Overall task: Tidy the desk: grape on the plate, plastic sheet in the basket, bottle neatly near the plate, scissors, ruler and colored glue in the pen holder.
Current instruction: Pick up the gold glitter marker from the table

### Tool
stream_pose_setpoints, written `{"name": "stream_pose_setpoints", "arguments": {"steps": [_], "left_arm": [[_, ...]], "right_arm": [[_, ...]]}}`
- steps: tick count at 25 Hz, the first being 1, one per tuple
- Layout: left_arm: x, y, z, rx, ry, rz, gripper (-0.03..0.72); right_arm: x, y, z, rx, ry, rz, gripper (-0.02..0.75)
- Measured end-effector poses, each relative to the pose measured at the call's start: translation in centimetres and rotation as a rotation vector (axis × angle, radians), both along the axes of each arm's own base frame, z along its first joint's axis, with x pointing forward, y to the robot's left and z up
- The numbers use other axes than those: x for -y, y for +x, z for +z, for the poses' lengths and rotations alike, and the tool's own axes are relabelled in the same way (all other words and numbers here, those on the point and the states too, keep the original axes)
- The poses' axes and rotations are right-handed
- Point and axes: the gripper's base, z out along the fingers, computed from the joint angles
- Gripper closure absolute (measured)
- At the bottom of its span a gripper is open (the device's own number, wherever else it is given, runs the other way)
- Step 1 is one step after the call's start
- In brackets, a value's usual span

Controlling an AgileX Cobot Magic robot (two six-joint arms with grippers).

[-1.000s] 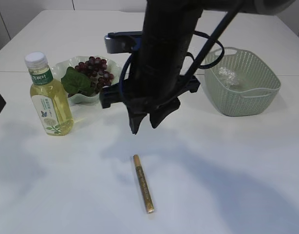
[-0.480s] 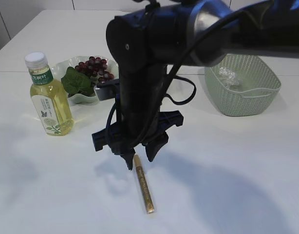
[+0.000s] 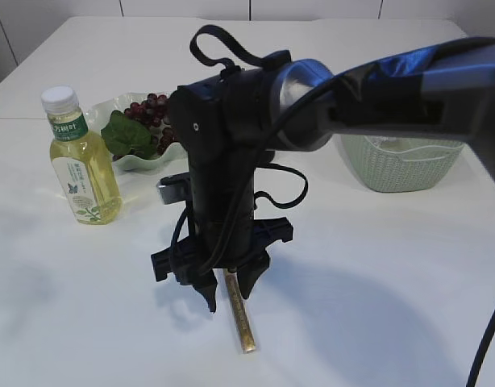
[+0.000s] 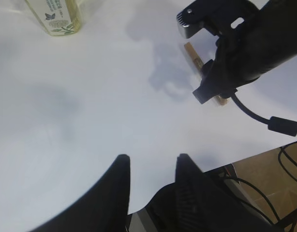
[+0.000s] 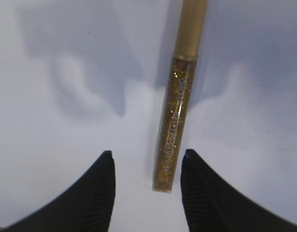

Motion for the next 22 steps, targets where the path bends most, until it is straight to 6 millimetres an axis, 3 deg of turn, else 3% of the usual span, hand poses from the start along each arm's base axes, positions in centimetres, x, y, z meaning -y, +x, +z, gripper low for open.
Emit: {"name": "stream_pose_setpoints", "arguments": {"steps": [3,8,22], "left_arm": [[0.0,-0.1,0.0,0.002,-0.001,0.000,0.449],[-0.2,-0.3,0.3,0.010,-0.012,-0.001,0.449],[-0.4,-0.8,0.6,0.022,-0.021,-0.003,0.449]], "right_arm": [[-0.3,0.3,-0.9,-0.010,-0.008,-0.002,0.372],[-0.6,0.8,-0.8,0.014,-0.006,-0.012,0.372],[1.1,2.5,-0.7,0.022,-0.013,-0.070,0.372]]}}
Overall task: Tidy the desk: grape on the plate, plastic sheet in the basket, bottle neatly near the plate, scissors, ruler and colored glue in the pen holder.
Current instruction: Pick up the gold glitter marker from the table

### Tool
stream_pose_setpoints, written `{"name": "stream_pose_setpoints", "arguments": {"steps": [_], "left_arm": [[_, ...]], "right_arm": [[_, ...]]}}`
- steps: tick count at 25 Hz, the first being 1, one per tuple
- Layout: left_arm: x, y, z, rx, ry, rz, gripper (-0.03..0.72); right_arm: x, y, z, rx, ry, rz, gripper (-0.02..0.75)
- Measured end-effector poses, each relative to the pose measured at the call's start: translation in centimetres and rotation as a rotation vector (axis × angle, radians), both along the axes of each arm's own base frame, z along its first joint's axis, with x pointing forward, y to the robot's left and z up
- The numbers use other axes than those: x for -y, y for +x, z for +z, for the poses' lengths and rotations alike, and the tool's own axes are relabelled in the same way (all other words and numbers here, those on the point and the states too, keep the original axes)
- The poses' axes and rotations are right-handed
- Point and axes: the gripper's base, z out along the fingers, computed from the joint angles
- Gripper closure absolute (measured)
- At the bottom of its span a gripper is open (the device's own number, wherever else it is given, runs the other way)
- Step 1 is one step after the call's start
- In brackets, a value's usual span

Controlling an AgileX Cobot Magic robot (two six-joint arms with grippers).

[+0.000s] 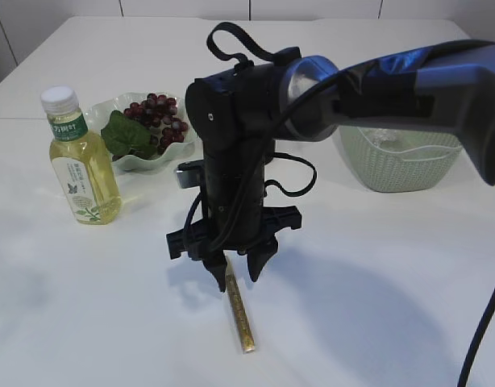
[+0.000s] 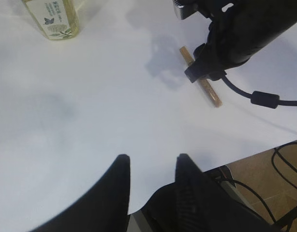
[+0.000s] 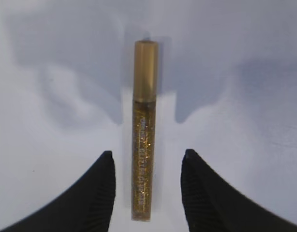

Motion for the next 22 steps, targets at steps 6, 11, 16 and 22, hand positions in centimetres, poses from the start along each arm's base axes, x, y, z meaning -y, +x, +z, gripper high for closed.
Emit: {"name": "stream_pose_setpoints", "arguments": {"steps": [6,11,16,22], "left_arm": [[0.0,0.0,0.0,0.000,0.000,0.000,0.449],[0.0,0.0,0.0,0.000,0.000,0.000,0.449],[0.0,0.0,0.0,0.000,0.000,0.000,0.449],[0.0,0.0,0.0,0.003,0.005,0.001,0.449]], "right_arm": [[-0.4,-0.2,-1.7,-0.060,0.011,-0.020,0.372],[-0.5,-0.2,-2.1,-0.071,0.007,-0.022,0.372],[-0.4,-0.2,-2.2,-0.068,0.001,-0.019,0.372],[-0.2,0.0,-2.3,-0.053,-0.017,-0.009,0.372]]}}
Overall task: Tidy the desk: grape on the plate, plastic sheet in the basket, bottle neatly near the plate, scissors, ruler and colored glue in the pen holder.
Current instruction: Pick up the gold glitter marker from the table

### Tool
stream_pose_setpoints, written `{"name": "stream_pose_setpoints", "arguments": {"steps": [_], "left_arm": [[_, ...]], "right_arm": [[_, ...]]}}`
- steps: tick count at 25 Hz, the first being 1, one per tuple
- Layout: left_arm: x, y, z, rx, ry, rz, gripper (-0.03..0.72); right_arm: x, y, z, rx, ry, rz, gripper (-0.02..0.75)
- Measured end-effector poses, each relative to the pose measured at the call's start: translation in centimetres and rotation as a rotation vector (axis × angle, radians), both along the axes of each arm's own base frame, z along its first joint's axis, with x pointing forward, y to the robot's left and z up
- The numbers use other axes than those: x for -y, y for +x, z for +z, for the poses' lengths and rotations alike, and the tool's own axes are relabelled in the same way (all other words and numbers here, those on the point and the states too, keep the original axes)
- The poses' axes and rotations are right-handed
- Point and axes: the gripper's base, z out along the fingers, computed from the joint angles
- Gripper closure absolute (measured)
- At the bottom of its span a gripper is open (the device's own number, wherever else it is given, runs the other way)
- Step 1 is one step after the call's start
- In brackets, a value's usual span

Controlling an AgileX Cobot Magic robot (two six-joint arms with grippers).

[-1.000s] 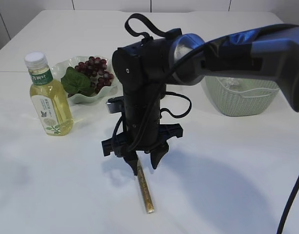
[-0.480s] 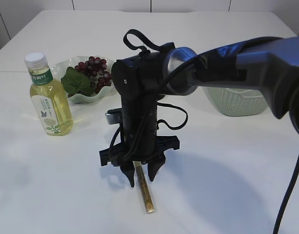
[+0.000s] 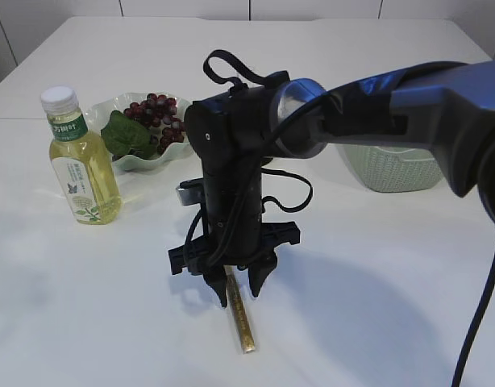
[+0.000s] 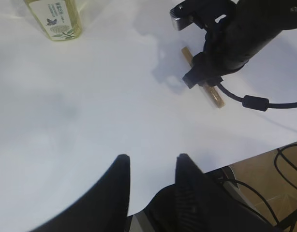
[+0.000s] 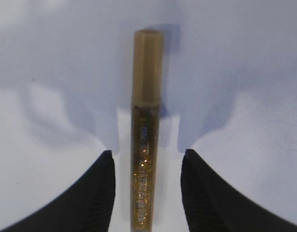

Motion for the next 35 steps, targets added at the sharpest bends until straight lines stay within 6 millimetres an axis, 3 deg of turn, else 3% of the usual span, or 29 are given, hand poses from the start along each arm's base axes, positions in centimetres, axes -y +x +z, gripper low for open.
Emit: {"name": "stream_pose_setpoints", "arguments": {"steps": [35], "left_arm": [[-0.11,0.05,-0.01,0.006,0.013,0.003,0.449]], "right_arm": [[0.00,0.00,0.00,0.000,0.000,0.000,0.372]]}}
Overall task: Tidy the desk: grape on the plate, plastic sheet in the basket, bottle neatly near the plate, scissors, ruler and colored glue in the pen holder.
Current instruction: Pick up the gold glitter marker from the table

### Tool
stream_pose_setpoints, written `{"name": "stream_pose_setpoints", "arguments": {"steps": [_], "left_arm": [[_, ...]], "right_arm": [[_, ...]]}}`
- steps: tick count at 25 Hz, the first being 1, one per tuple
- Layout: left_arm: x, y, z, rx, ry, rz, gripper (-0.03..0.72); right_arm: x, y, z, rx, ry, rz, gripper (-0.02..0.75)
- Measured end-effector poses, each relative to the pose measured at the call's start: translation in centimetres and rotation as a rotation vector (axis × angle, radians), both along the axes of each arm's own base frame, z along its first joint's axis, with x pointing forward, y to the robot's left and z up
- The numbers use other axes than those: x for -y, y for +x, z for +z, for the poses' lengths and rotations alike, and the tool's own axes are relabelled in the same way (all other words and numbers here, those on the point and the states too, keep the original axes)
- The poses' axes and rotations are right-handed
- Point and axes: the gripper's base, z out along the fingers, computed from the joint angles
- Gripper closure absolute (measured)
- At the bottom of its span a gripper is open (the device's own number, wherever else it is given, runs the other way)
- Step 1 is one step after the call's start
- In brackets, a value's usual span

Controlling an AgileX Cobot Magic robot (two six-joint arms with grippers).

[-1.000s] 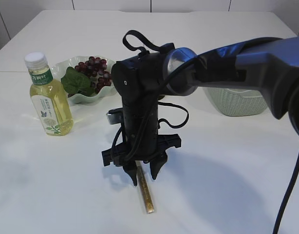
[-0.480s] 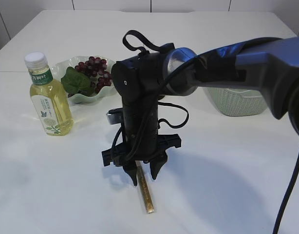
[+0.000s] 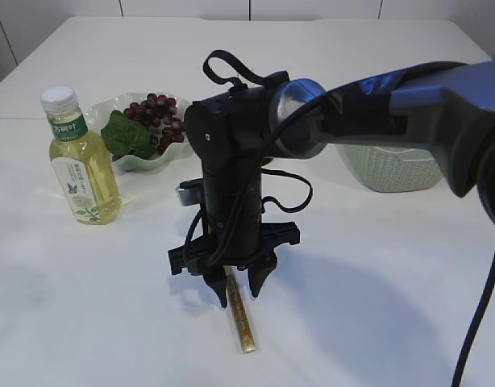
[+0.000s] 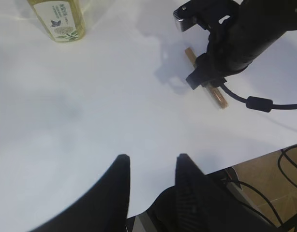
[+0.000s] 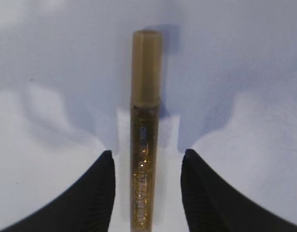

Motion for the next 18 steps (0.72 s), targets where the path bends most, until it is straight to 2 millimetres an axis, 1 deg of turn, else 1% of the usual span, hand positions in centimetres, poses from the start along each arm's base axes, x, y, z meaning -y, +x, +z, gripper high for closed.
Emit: {"name": "stream_pose_setpoints", "arguments": {"steps": [4,8,18], "left_arm": [[0.00,0.00,0.00,0.000,0.000,0.000,0.449],[0.00,0.00,0.00,0.000,0.000,0.000,0.449],[-0.10,0.06,0.00,0.007,0.012,0.001,0.449]], "right_arm": [[-0.01,0.01,-0.18,-0.002,-0.002,0.000,0.372],[-0.04,0.04,-0.95,-0.014,-0.013,0.000,0.372],[-0.04,0.04,-0.95,-0.014,-0.013,0.000,0.373]]}}
